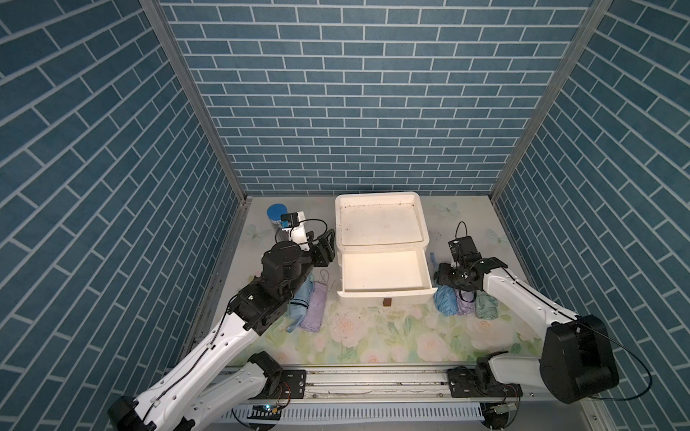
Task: Place the umbrella in the drawer by color
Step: Pick up the umbrella from the center of the board.
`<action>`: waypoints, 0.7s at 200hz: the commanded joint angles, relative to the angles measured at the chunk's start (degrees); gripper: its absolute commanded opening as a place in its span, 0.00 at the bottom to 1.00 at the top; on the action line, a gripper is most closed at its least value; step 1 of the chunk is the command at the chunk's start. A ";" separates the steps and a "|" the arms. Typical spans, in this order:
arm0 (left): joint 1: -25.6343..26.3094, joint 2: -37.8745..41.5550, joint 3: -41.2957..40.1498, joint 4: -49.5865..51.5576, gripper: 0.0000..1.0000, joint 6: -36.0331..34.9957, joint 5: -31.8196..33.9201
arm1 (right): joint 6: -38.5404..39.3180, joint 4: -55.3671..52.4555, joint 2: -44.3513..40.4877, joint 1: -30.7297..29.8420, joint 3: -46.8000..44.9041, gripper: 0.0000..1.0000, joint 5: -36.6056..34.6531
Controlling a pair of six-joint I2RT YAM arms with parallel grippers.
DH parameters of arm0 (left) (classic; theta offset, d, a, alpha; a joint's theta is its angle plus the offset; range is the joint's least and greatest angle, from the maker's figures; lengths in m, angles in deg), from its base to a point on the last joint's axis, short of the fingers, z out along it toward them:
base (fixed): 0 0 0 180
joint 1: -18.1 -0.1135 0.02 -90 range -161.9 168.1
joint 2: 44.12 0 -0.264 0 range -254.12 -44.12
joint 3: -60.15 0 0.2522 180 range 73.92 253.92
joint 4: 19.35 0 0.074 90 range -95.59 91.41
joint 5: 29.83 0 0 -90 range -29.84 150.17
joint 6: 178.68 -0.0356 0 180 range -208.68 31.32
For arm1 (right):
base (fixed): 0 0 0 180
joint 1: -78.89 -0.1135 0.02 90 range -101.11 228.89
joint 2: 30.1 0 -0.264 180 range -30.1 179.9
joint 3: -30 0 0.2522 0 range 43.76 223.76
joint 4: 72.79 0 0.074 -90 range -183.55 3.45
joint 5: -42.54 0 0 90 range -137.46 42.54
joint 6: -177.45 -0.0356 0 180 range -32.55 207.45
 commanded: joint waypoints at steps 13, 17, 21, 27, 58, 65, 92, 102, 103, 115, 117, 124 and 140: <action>-0.16 -1.48 0.61 -1.90 0.67 2.06 -2.36 | 1.83 0.58 1.21 -1.72 0.11 0.63 -0.25; -0.17 -1.66 0.68 -2.07 0.67 2.42 -2.50 | 1.79 0.47 1.45 -1.88 0.20 0.63 -0.51; -0.18 -1.79 0.70 -2.24 0.67 2.70 -2.67 | 1.75 0.37 1.74 -1.97 0.15 0.63 -0.68; -0.17 -1.99 0.70 -2.34 0.67 3.18 -2.74 | 1.66 0.45 2.17 -2.01 0.08 0.63 -1.09; -0.18 -2.38 -0.31 -3.48 0.67 4.40 -3.69 | 1.57 1.84 5.29 -2.00 -0.95 0.63 -3.52; -0.18 -2.40 -0.27 -3.27 0.66 4.55 -3.96 | 1.57 2.40 6.06 -2.04 -1.14 0.63 -3.15; -0.14 -2.01 -0.96 -3.23 0.65 4.69 -3.60 | 1.61 4.30 7.32 -2.60 -1.49 0.56 -3.25; -0.12 -1.88 -0.90 -2.99 0.65 4.72 -3.56 | 1.58 4.52 7.51 -2.71 -1.55 0.51 -2.93; -0.16 -1.83 -0.89 -2.94 0.65 4.74 -3.56 | 1.57 4.56 7.52 -2.71 -1.59 0.50 -2.87; -0.15 -1.69 -0.79 -2.68 0.65 4.75 -3.67 | 1.42 4.92 7.61 -2.80 -1.80 0.46 -2.63; -0.11 -1.75 -0.79 -2.64 0.65 4.76 -3.70 | 1.40 5.00 7.55 -2.81 -1.85 0.45 -2.59; -0.16 -1.68 -0.95 -2.72 0.65 4.66 -3.74 | 1.39 5.20 7.53 -2.83 -2.04 0.43 -2.78; -0.15 -1.71 -0.94 -2.85 0.65 4.62 -3.68 | 1.09 4.77 6.61 -2.80 -2.08 0.32 -3.63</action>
